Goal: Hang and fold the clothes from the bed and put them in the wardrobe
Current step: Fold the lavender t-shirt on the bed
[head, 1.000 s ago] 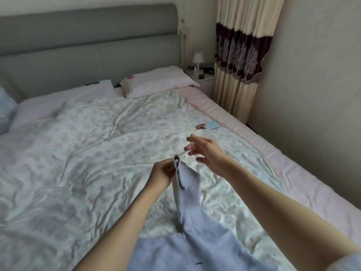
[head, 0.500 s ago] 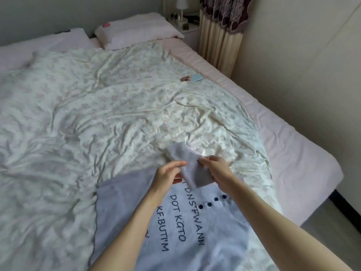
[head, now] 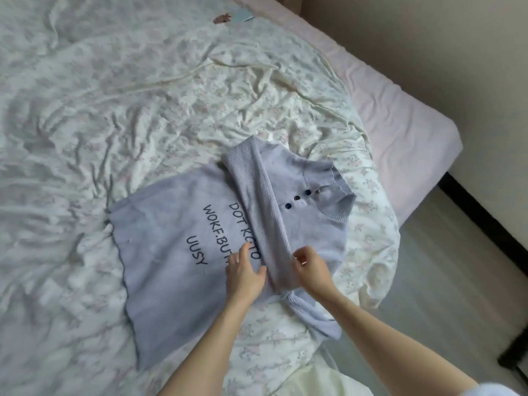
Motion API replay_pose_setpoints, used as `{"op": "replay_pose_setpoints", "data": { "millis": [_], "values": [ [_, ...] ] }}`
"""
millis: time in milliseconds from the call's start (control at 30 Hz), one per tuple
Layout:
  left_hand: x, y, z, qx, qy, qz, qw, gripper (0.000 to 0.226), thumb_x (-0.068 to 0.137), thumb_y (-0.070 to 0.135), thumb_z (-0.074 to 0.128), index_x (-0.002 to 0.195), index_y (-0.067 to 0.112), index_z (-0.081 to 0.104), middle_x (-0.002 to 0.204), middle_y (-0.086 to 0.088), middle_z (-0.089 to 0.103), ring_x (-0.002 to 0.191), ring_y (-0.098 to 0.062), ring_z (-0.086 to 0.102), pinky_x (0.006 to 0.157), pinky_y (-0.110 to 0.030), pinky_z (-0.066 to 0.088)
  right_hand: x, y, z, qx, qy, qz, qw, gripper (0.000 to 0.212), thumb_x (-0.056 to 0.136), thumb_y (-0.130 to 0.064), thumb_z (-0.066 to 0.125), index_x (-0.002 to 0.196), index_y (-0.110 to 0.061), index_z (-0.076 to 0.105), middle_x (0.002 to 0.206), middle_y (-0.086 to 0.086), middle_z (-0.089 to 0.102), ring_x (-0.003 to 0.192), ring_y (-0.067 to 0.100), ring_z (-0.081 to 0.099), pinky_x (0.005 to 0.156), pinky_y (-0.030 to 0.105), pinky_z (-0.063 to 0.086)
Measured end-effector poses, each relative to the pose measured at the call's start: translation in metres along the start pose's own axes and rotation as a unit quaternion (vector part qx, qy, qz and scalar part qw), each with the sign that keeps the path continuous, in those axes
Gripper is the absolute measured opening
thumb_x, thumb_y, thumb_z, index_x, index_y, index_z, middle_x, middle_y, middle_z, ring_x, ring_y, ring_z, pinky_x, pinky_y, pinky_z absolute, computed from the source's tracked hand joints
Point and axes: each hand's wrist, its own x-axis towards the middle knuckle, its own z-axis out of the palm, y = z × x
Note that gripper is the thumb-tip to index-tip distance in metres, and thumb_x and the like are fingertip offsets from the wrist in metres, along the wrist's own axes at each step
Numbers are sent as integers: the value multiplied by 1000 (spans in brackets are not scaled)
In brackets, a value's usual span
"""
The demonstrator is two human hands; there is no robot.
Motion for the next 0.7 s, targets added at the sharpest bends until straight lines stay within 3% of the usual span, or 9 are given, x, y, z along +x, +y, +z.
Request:
{"op": "replay_pose_setpoints", "data": {
  "millis": [100,233,300,433,500,567,700],
  "values": [
    [-22,-15,18,116,21,62,991,57,90,30,55,143,24,33,140,-5,32,126,-28,34,101,-40,34,-15,27,1,14,41,8,999,22,91,-12,47,109,-10,59,104,8,67,96,28,62,78,34,46],
    [-56,-27,55,6,51,86,995,25,87,15,61,110,8,59,106,-9,58,105,-30,53,87,-38,43,-34,73,-2,-1,60,34,998,23,90,-8,45,107,-8,61,107,8,68,99,28,61,77,30,41],
    [-74,-27,75,-43,15,42,998,14,89,15,58,102,10,60,96,-3,61,101,-25,56,85,-37,45,-42,100,2,-48,14,41,998,27,88,-8,46,111,-11,59,112,5,65,104,27,58,80,31,42],
    [-86,-33,113,-99,-36,-56,993,23,91,21,55,112,11,58,106,0,63,105,-22,59,89,-32,45,-55,140,16,-165,-156,11,974,45,87,-18,48,132,-20,44,128,0,55,125,23,39,99,35,33],
    [-85,-36,126,-156,-71,-108,979,21,89,24,56,103,10,59,97,3,64,97,-22,62,80,-32,47,-66,148,22,-205,-194,-6,959,45,87,-21,47,131,-22,43,129,0,52,125,22,37,98,36,29],
    [-82,-40,134,-246,-105,-173,948,17,87,25,59,94,9,57,86,1,65,84,-21,61,67,-31,46,-74,157,32,-208,-218,-29,953,46,87,-20,45,132,-23,42,127,3,51,122,24,39,97,36,30],
    [-81,-43,159,-317,-97,-217,918,33,87,23,65,112,6,51,105,-10,64,95,-27,64,84,-37,52,-89,187,42,-126,-244,-59,960,55,89,-18,45,143,-25,35,125,10,49,121,27,41,101,37,35]
  ]
}}
